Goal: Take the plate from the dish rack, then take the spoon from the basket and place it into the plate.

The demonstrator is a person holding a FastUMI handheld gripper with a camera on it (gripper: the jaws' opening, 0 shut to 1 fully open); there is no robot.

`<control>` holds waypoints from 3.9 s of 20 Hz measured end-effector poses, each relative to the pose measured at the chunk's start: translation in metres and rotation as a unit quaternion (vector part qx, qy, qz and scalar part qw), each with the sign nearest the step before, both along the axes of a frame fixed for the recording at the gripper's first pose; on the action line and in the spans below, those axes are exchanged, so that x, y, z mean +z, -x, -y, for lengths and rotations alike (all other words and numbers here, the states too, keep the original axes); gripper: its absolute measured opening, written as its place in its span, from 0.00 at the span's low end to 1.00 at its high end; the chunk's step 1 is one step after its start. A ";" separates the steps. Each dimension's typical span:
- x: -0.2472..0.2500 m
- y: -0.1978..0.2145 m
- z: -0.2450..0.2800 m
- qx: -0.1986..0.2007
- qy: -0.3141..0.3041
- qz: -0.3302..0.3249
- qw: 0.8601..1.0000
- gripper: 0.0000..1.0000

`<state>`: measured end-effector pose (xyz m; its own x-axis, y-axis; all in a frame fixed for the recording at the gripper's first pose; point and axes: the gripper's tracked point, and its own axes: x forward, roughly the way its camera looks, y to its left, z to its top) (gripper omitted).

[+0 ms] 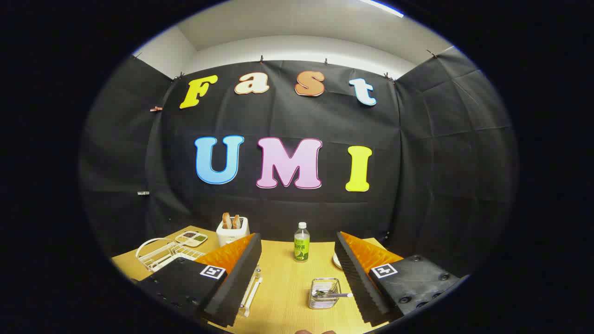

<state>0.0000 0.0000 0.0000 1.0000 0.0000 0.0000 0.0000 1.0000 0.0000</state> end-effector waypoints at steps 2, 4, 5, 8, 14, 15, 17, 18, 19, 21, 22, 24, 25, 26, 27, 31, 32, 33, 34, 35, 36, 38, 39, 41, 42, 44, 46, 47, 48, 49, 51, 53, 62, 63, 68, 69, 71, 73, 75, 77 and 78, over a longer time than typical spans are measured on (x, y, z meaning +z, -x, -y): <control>-0.002 0.000 -0.003 0.003 0.003 -0.003 1.000 0.97; -0.003 0.000 -0.006 0.006 0.004 -0.006 1.000 0.98; -0.004 -0.001 -0.008 0.008 0.003 -0.007 1.000 0.98; -0.007 -0.003 -0.016 0.016 0.006 -0.014 1.000 0.97; -0.012 -0.008 -0.024 0.022 0.008 -0.025 0.999 0.98; -0.013 -0.009 -0.025 0.023 0.009 -0.026 0.999 0.98; -0.013 -0.012 -0.028 0.025 0.009 -0.027 0.999 0.98; -0.012 -0.014 -0.028 0.025 0.010 -0.027 0.999 0.98; -0.011 -0.015 -0.030 0.026 0.012 -0.027 0.999 0.98; -0.010 -0.022 -0.035 0.029 0.019 -0.032 0.999 0.98; -0.008 -0.026 -0.039 0.033 0.023 -0.035 0.999 0.97; -0.005 -0.036 -0.052 0.042 0.027 -0.042 0.998 0.97; -0.004 -0.042 -0.061 0.049 0.029 -0.048 0.997 0.98; -0.004 -0.049 -0.070 0.056 0.033 -0.054 0.996 0.97; -0.007 -0.056 -0.078 0.056 0.042 -0.066 0.995 0.97; -0.042 -0.083 -0.113 0.056 0.068 -0.161 0.983 0.98; -0.043 -0.091 -0.124 0.063 0.072 -0.166 0.981 0.98; -0.046 -0.098 -0.132 0.066 0.087 -0.169 0.980 0.98; -0.054 -0.105 -0.136 0.066 0.106 -0.169 0.978 0.98; -0.062 -0.113 -0.139 0.063 0.126 -0.172 0.975 0.98; -0.073 -0.121 -0.139 0.058 0.139 -0.178 0.972 0.98; -0.098 -0.132 -0.140 0.047 0.141 -0.213 0.966 0.96; -0.110 -0.136 -0.143 0.048 0.138 -0.232 0.962 0.96; -0.129 -0.142 -0.141 0.044 0.154 -0.260 0.952 0.95; -0.135 -0.145 -0.139 0.042 0.165 -0.267 0.948 0.95; -0.150 -0.145 -0.138 0.039 0.166 -0.293 0.941 0.88; -0.164 -0.137 -0.140 0.037 0.146 -0.330 0.932 0.78; -0.170 -0.136 -0.140 0.033 0.133 -0.343 0.929 0.72; -0.174 -0.136 -0.140 0.029 0.117 -0.357 0.926 0.67; -0.178 -0.135 -0.143 0.027 0.100 -0.371 0.923 0.64; -0.186 -0.132 -0.153 0.035 0.075 -0.395 0.915 0.52; -0.191 -0.132 -0.158 0.040 0.065 -0.406 0.910 0.43; -0.166 -0.138 -0.165 -0.006 0.089 -0.377 0.922 0.30; -0.159 -0.143 -0.163 -0.013 0.105 -0.363 0.926 0.30; -0.138 -0.156 -0.170 0.000 0.161 -0.311 0.937 0.24; -0.142 -0.151 -0.172 0.010 0.149 -0.321 0.935 0.23; -0.151 -0.149 -0.173 0.032 0.120 -0.331 0.935 0.21; -0.146 -0.147 -0.163 0.041 0.104 -0.331 0.937 0.21; -0.135 -0.141 -0.157 0.050 0.076 -0.323 0.942 0.20; -0.118 -0.132 -0.147 0.057 0.046 -0.312 0.947 0.20; -0.110 -0.126 -0.140 0.061 0.032 -0.307 0.949 0.20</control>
